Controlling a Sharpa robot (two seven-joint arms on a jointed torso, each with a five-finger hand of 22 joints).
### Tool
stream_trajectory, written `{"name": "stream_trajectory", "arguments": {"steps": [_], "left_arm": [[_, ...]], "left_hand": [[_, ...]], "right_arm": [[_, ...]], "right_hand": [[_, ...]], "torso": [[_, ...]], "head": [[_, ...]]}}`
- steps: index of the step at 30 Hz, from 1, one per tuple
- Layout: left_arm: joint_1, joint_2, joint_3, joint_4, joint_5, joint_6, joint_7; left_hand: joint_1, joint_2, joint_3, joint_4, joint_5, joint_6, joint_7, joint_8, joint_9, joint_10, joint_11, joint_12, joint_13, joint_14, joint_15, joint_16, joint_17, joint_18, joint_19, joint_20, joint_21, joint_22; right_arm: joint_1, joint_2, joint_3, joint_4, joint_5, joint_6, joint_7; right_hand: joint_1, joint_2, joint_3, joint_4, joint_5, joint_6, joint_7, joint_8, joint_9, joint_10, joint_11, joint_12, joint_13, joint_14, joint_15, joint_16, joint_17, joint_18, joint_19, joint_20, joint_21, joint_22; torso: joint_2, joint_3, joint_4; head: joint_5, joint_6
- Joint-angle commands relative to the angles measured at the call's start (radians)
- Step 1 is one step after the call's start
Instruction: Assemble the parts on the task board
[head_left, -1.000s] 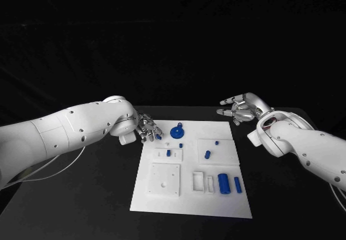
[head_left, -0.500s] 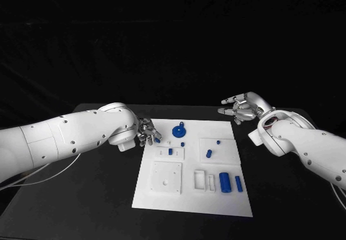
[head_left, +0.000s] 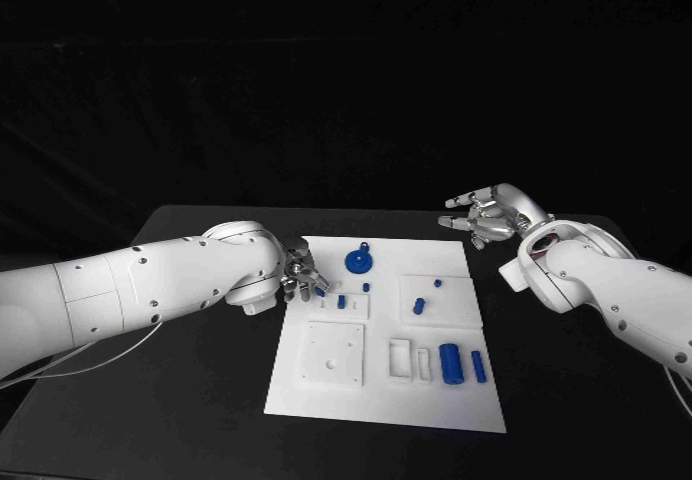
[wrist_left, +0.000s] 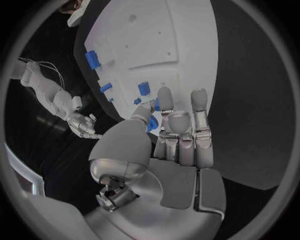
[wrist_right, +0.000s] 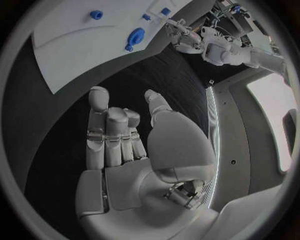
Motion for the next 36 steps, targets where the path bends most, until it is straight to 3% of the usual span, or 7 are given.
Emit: {"name": "stream_trajectory", "arguments": {"steps": [1, 13, 36], "left_arm": [[-0.002, 0.005, -0.003, 0.003, -0.022, 0.004, 0.001], [-0.009, 0.010, -0.019, 0.001, -0.051, 0.012, 0.008], [-0.013, 0.015, -0.021, 0.006, -0.053, 0.033, 0.014]], "left_hand": [[0.011, 0.010, 0.040, -0.039, 0.007, 0.027, -0.019, 0.001, 0.000, 0.045, -0.007, 0.006, -0.001, 0.007, -0.003, -0.002, 0.001, 0.001, 0.007, 0.003, 0.003, 0.016], [0.014, 0.009, 0.040, -0.038, 0.006, 0.026, -0.019, 0.001, 0.000, 0.045, -0.007, 0.005, -0.002, 0.006, -0.002, -0.004, 0.000, 0.001, 0.006, 0.003, 0.003, 0.016], [0.016, 0.007, 0.039, -0.036, 0.007, 0.027, -0.019, 0.001, 0.001, 0.045, -0.007, 0.006, -0.003, 0.006, -0.002, -0.005, 0.002, 0.002, 0.007, 0.004, 0.002, 0.016]], "right_arm": [[-0.001, 0.000, 0.000, 0.002, 0.001, 0.012, 0.006], [-0.001, -0.002, 0.000, 0.003, 0.002, 0.012, 0.006], [-0.003, -0.001, 0.000, 0.002, 0.002, 0.017, 0.004]], "right_hand": [[-0.005, -0.001, 0.001, 0.002, 0.007, -0.006, 0.000, -0.002, -0.002, -0.002, -0.002, 0.002, 0.000, 0.004, 0.000, 0.002, 0.000, 0.012, 0.042, 0.003, 0.001, -0.001], [-0.005, -0.001, 0.001, 0.002, 0.007, -0.006, 0.000, -0.002, -0.002, -0.002, -0.002, 0.002, 0.000, 0.004, 0.000, 0.002, 0.000, 0.012, 0.042, 0.003, 0.001, -0.001], [-0.006, 0.001, 0.002, 0.002, 0.006, -0.004, 0.000, -0.002, -0.001, -0.001, -0.002, 0.003, 0.001, 0.005, 0.000, 0.003, 0.001, 0.011, 0.042, 0.003, 0.004, -0.002]], "torso": [[0.001, 0.0003, -0.0003], [0.000, -0.0006, 0.0010], [0.000, 0.0001, 0.0008]], "head": [[-0.004, -0.002], [-0.007, -0.005], [-0.008, -0.009]]}}
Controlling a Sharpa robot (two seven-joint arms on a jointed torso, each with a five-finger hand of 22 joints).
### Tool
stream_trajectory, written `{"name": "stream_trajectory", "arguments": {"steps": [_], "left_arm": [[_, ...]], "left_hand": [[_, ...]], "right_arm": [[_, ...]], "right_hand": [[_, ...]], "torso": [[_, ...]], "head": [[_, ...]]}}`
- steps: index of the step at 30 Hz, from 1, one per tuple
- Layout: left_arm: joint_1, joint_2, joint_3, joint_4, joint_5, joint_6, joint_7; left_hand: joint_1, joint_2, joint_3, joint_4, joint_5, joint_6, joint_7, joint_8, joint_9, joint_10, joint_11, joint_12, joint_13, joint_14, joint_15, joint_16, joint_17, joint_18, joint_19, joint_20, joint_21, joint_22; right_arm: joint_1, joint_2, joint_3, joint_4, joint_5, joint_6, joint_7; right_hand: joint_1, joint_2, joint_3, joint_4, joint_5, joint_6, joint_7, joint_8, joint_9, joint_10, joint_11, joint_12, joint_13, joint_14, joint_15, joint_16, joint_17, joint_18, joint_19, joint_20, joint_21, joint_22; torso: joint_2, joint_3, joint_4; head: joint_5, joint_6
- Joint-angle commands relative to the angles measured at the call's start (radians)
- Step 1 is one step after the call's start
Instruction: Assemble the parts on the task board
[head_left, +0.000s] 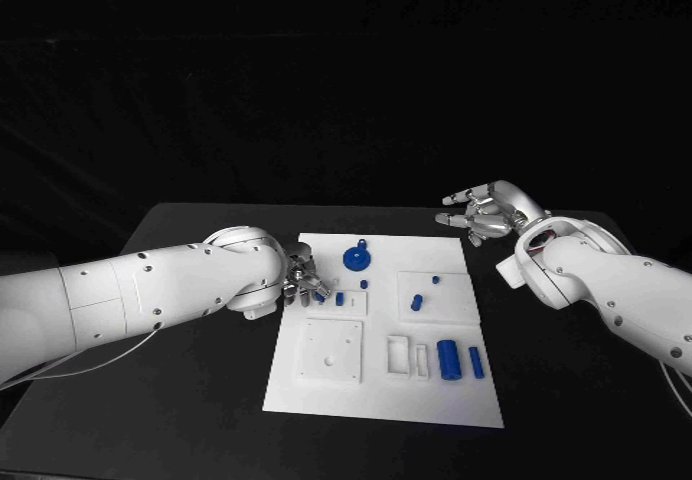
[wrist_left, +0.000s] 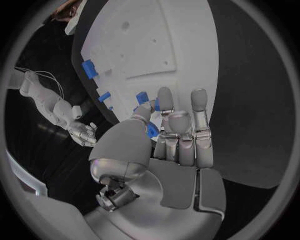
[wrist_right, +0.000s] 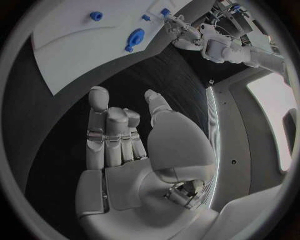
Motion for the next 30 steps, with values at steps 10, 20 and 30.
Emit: {"name": "stream_trajectory", "arguments": {"steps": [10, 20, 30], "left_arm": [[-0.003, -0.001, -0.002, 0.004, -0.025, 0.060, 0.002], [-0.004, -0.002, -0.002, 0.003, -0.031, 0.071, 0.001], [-0.004, 0.000, -0.002, -0.001, -0.031, 0.069, 0.002]], "left_hand": [[0.020, 0.006, 0.040, -0.036, 0.004, 0.023, -0.022, 0.006, 0.001, 0.045, -0.006, 0.004, -0.002, 0.005, -0.001, -0.006, 0.001, 0.003, 0.001, 0.002, 0.001, 0.016], [0.021, 0.005, 0.040, -0.036, 0.004, 0.023, -0.022, 0.005, 0.000, 0.044, -0.006, 0.004, -0.002, 0.005, 0.000, -0.006, 0.001, 0.003, 0.001, 0.003, 0.001, 0.017], [0.023, 0.005, 0.039, -0.034, 0.004, 0.024, -0.021, 0.005, 0.000, 0.044, -0.006, 0.003, -0.002, 0.004, 0.000, -0.007, 0.000, 0.004, 0.001, 0.004, 0.001, 0.017]], "right_arm": [[-0.002, 0.001, 0.000, 0.000, 0.000, 0.015, 0.005], [-0.002, 0.000, 0.000, 0.000, 0.000, 0.016, 0.005], [-0.002, 0.001, 0.000, 0.000, 0.000, 0.016, 0.005]], "right_hand": [[-0.006, 0.001, 0.002, 0.002, 0.006, -0.004, 0.000, -0.002, -0.001, -0.001, -0.002, 0.003, 0.001, 0.005, 0.000, 0.003, 0.001, 0.011, 0.042, 0.003, 0.004, -0.001], [-0.006, 0.001, 0.002, 0.002, 0.006, -0.004, 0.000, -0.002, -0.001, -0.001, -0.002, 0.003, 0.001, 0.005, 0.000, 0.003, 0.001, 0.011, 0.042, 0.003, 0.004, -0.001], [-0.006, 0.001, 0.002, 0.002, 0.006, -0.004, 0.000, -0.002, -0.001, -0.001, -0.002, 0.003, 0.001, 0.005, 0.000, 0.003, 0.001, 0.011, 0.042, 0.003, 0.004, -0.001]], "torso": [[0.000, 0.0002, 0.0005], [0.000, 0.0004, -0.0004], [0.000, 0.0007, 0.0001]], "head": [[-0.002, 0.000], [-0.002, 0.000], [-0.003, 0.000]]}}
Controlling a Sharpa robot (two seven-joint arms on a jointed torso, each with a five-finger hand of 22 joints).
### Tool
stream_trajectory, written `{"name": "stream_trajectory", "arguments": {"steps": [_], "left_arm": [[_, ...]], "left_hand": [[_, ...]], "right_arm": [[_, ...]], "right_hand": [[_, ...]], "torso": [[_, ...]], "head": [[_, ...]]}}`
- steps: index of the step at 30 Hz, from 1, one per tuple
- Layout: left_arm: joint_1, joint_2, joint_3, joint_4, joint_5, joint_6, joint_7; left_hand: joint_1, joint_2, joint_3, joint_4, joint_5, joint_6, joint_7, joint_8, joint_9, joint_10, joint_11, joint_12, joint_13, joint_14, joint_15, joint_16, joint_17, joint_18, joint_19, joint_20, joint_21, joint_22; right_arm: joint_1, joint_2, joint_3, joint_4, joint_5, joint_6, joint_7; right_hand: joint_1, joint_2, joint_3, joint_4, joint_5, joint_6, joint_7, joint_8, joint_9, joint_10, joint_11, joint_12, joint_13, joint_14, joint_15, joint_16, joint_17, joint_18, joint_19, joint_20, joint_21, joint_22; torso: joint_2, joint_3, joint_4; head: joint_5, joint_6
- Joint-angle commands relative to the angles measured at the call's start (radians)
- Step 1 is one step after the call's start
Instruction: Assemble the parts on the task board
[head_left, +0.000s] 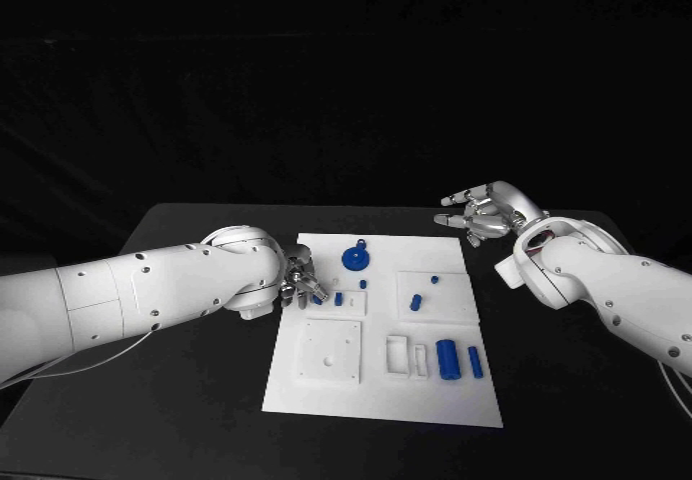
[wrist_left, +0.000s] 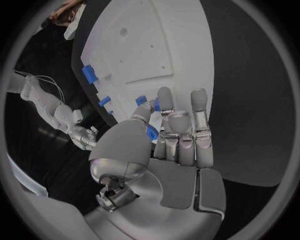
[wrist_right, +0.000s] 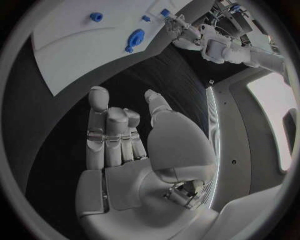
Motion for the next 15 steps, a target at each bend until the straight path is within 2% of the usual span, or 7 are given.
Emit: {"name": "stream_trajectory", "arguments": {"steps": [1, 15], "left_arm": [[-0.005, 0.002, -0.004, -0.002, -0.007, 0.026, -0.001], [-0.006, 0.009, -0.007, -0.007, -0.008, 0.038, -0.011]], "left_hand": [[0.018, 0.009, 0.040, -0.032, 0.002, 0.021, -0.023, 0.005, -0.002, 0.044, -0.006, 0.003, -0.001, 0.005, 0.000, -0.007, 0.001, 0.004, 0.001, 0.004, 0.002, 0.017], [0.018, 0.001, 0.032, -0.016, -0.003, 0.025, -0.024, -0.001, -0.011, 0.045, -0.005, 0.004, 0.000, 0.004, -0.002, -0.010, -0.004, 0.003, 0.002, 0.002, 0.001, 0.016]], "right_arm": [[-0.001, 0.000, 0.000, 0.001, -0.001, 0.013, 0.006], [-0.001, -0.002, 0.000, 0.002, -0.001, 0.013, 0.005]], "right_hand": [[-0.006, 0.001, 0.002, 0.002, 0.006, -0.004, 0.000, -0.002, -0.001, -0.001, -0.002, 0.003, 0.001, 0.005, 0.000, 0.003, 0.001, 0.011, 0.042, 0.003, 0.004, -0.001], [-0.008, 0.002, 0.000, 0.002, 0.006, -0.004, 0.000, -0.002, -0.001, -0.001, -0.002, 0.002, -0.001, 0.005, 0.000, 0.001, -0.001, 0.012, 0.042, 0.003, 0.002, -0.004]], "torso": [[0.000, 0.0003, -0.0008], [0.000, 0.0003, -0.0002]], "head": [[0.001, 0.001], [-0.002, -0.002]]}}
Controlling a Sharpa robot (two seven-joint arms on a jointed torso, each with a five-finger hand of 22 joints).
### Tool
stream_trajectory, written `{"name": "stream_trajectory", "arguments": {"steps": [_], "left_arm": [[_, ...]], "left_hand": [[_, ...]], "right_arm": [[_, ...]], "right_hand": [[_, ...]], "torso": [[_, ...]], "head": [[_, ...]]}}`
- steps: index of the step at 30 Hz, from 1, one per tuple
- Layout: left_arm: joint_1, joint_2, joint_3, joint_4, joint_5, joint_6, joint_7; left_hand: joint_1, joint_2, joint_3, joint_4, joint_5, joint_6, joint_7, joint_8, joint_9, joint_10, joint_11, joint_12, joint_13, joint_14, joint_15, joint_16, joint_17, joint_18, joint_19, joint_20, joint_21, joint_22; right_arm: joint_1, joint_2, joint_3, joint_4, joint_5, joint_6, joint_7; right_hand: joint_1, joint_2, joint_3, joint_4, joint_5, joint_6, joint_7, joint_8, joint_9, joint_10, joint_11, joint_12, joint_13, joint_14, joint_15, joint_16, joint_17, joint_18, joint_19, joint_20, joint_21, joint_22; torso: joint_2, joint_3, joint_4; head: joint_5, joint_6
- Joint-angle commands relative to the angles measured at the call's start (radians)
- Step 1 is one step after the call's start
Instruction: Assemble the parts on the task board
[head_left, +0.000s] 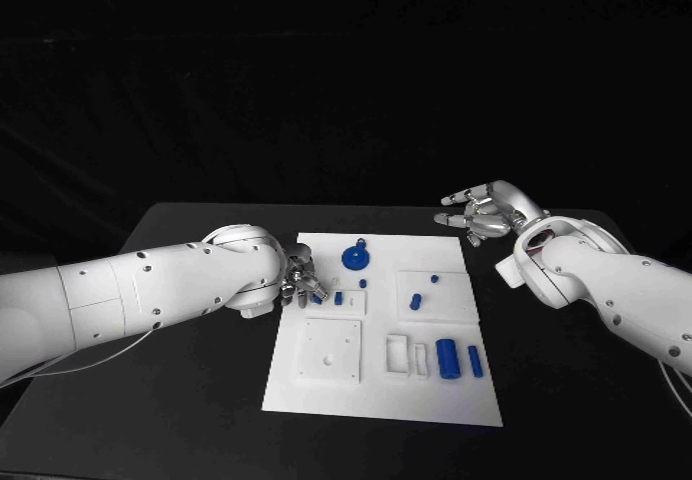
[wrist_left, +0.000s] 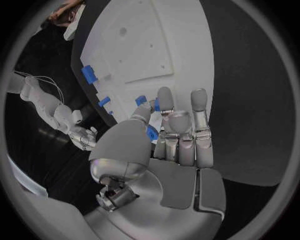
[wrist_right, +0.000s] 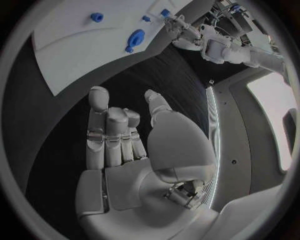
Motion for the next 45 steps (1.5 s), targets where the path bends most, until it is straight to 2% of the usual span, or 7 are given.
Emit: {"name": "stream_trajectory", "arguments": {"steps": [1, 11, 18, 40, 41, 43, 45], "left_arm": [[-0.007, 0.004, -0.006, -0.001, -0.006, 0.034, -0.010], [-0.007, 0.005, -0.007, -0.002, -0.004, 0.036, -0.020], [-0.007, 0.006, -0.007, -0.003, -0.004, 0.030, -0.023], [-0.007, 0.010, -0.007, -0.014, -0.004, 0.015, -0.028], [-0.007, 0.010, -0.007, -0.016, -0.004, 0.015, -0.028], [-0.007, 0.011, -0.007, -0.020, -0.004, 0.014, -0.028], [-0.007, 0.011, -0.007, -0.022, -0.004, 0.014, -0.029]], "left_hand": [[0.011, 0.003, 0.026, -0.014, -0.003, 0.024, -0.027, -0.002, -0.006, 0.046, -0.004, 0.004, 0.000, 0.004, -0.002, -0.007, -0.003, 0.002, 0.002, 0.001, 0.001, 0.016], [0.011, -0.030, 0.002, 0.048, -0.008, 0.030, -0.032, -0.009, -0.021, 0.046, -0.007, 0.006, 0.001, 0.007, -0.004, -0.008, -0.008, -0.002, 0.008, -0.001, -0.004, 0.016], [0.028, -0.062, -0.021, 0.113, -0.015, 0.036, -0.036, -0.012, -0.029, 0.046, -0.008, 0.005, 0.000, 0.007, -0.006, -0.010, -0.013, -0.006, 0.011, -0.003, -0.010, 0.015], [0.038, -0.100, -0.079, 0.230, -0.034, 0.045, -0.039, -0.011, -0.032, 0.046, -0.010, 0.007, 0.001, 0.008, -0.008, -0.012, -0.022, -0.009, 0.016, -0.006, -0.016, 0.016], [0.034, -0.105, -0.086, 0.238, -0.040, 0.046, -0.039, -0.011, -0.032, 0.046, -0.010, 0.007, 0.002, 0.008, -0.008, -0.012, -0.022, -0.009, 0.016, -0.006, -0.017, 0.016], [0.030, -0.102, -0.099, 0.246, -0.113, 0.049, -0.038, -0.010, -0.031, 0.046, -0.009, 0.008, 0.002, 0.008, -0.008, -0.012, -0.023, -0.009, 0.016, -0.006, -0.017, 0.016], [0.029, -0.102, -0.111, 0.252, -0.115, 0.049, -0.038, -0.011, -0.032, 0.046, -0.009, 0.008, 0.002, 0.007, -0.008, -0.012, -0.023, -0.009, 0.016, -0.006, -0.018, 0.015]], "right_arm": [[-0.001, -0.001, 0.000, 0.001, -0.001, 0.012, 0.005], [-0.001, -0.002, 0.000, 0.002, -0.001, 0.012, 0.006], [-0.001, -0.003, 0.001, 0.002, -0.001, 0.011, 0.006], [-0.001, -0.004, 0.001, 0.002, -0.001, 0.010, 0.006], [-0.001, -0.004, 0.001, 0.002, -0.001, 0.010, 0.006], [-0.001, -0.005, 0.001, 0.002, -0.001, 0.010, 0.006], [-0.001, -0.005, 0.001, 0.002, -0.001, 0.010, 0.006]], "right_hand": [[-0.008, 0.002, 0.000, 0.002, 0.006, -0.004, 0.000, -0.002, -0.001, -0.001, -0.002, 0.002, -0.001, 0.005, 0.000, 0.001, -0.001, 0.012, 0.042, 0.003, 0.002, -0.001], [-0.007, 0.002, 0.001, 0.001, 0.006, -0.004, 0.000, -0.002, -0.001, -0.001, -0.002, 0.002, 0.000, 0.005, 0.000, 0.000, -0.001, 0.012, 0.042, 0.003, 0.003, -0.001], [-0.007, 0.002, 0.001, 0.001, 0.006, -0.004, 0.000, -0.002, -0.001, -0.001, -0.002, 0.002, 0.000, 0.005, 0.000, 0.000, -0.001, 0.012, 0.042, 0.003, 0.003, -0.001], [-0.007, 0.002, 0.001, 0.001, 0.006, -0.004, 0.000, -0.002, -0.001, -0.001, -0.002, 0.002, 0.000, 0.005, 0.000, 0.000, -0.001, 0.012, 0.042, 0.003, 0.003, -0.001], [-0.007, 0.002, 0.001, 0.001, 0.006, -0.004, 0.000, -0.002, -0.001, -0.001, -0.002, 0.002, 0.000, 0.005, 0.000, 0.000, -0.001, 0.012, 0.042, 0.003, 0.003, -0.001], [-0.009, 0.002, 0.000, 0.002, 0.006, -0.005, 0.000, -0.002, -0.001, -0.002, -0.002, 0.001, -0.002, 0.005, 0.000, 0.000, -0.001, 0.012, 0.042, 0.003, 0.002, -0.002], [-0.009, 0.002, 0.000, 0.002, 0.006, -0.005, 0.000, -0.002, -0.001, -0.002, -0.002, 0.001, -0.002, 0.005, 0.000, 0.000, -0.001, 0.012, 0.042, 0.003, 0.002, -0.002]], "torso": [[0.000, 0.0001, 0.0006], [0.000, -0.0006, 0.0007], [0.000, -0.0005, 0.0007], [0.000, -0.0002, 0.0007], [0.000, -0.0001, 0.0007], [0.000, -0.0002, 0.0005], [0.000, -0.0003, 0.0007]], "head": [[-0.001, -0.001], [-0.002, -0.001], [-0.002, 0.000], [-0.004, 0.002], [-0.004, 0.002], [-0.004, 0.001], [-0.004, 0.001]]}}
